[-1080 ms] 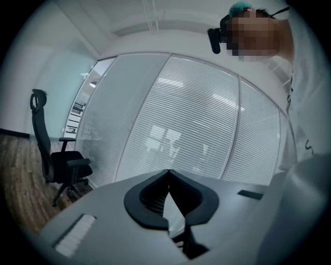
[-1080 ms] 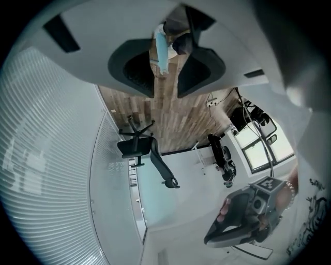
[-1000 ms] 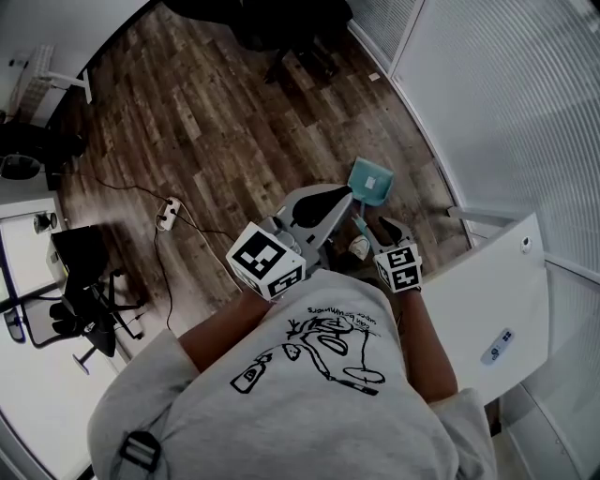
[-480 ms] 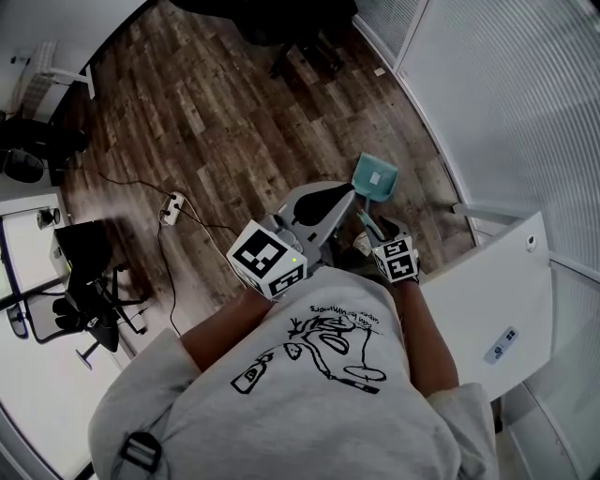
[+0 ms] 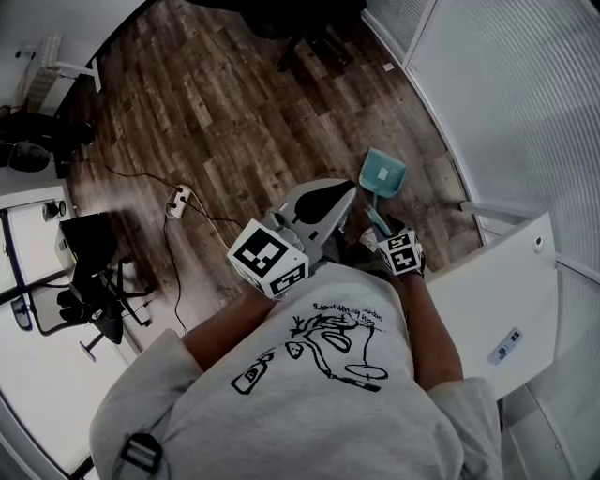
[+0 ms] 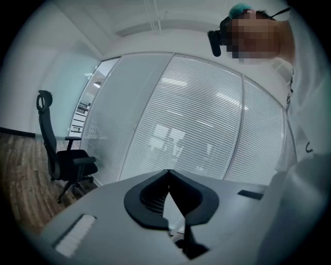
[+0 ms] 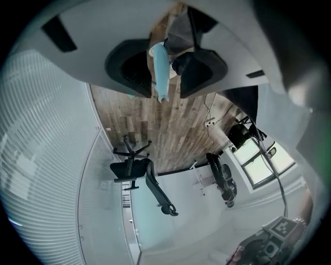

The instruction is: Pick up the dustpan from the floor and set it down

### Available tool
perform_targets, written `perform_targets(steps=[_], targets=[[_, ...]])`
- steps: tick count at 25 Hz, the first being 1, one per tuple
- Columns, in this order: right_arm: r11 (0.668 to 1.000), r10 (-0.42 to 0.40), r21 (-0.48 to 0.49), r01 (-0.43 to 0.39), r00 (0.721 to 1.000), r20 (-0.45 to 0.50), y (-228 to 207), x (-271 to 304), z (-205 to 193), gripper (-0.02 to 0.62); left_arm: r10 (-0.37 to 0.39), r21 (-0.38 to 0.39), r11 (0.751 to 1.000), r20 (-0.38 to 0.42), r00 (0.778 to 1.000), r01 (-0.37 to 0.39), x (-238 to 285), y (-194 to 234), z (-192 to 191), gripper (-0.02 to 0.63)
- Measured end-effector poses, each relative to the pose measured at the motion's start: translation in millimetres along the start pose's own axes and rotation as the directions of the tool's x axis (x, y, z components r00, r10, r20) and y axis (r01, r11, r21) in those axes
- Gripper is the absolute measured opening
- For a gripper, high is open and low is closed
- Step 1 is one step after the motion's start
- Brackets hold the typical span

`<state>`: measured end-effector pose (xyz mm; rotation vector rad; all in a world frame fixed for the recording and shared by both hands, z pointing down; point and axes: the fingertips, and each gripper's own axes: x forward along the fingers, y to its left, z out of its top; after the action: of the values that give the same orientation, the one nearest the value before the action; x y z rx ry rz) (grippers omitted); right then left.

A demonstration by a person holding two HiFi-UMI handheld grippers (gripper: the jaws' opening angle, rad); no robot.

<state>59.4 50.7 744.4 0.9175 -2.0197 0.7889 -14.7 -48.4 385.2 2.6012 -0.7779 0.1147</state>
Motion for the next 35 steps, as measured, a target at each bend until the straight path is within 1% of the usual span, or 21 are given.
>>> perform_targets(steps=[8,17,21,27,35], targets=[[1.0,0.011,0.01,-0.011,0.998,-0.063,-3.5,18.2,-20.2,0.149,0.005,-0.004,1.0,-0.009,1.0,-0.005,-3.8,-0.1,-2.8,0.002],[1.0,0.016,-0.002,-0.016,0.993,-0.12,-7.8,35.4,-40.0,0.155,0.009,-0.008,1.0,-0.023,1.0,-0.009,-3.5,0.5,-8.0,0.002],[1.0,0.026,-0.003,-0.027,0.991,-0.134,-5.8,40.8,-45.4,0.156,0.014,-0.011,1.0,-0.029,0.999,-0.014,-5.3,0.4,-8.8,0.002],[0.998,0.04,-0.033,-0.047,0.985,-0.17,-1.4,49.9,-51.7,0.156,0.02,-0.009,1.0,-0.04,0.999,-0.02,-6.1,2.7,-12.7,0.002],[0.999,0.041,-0.026,-0.047,0.982,-0.186,-0.9,58.8,-52.8,0.158,0.036,-0.013,0.999,-0.051,0.998,-0.037,-12.2,6.8,-15.7,0.002]])
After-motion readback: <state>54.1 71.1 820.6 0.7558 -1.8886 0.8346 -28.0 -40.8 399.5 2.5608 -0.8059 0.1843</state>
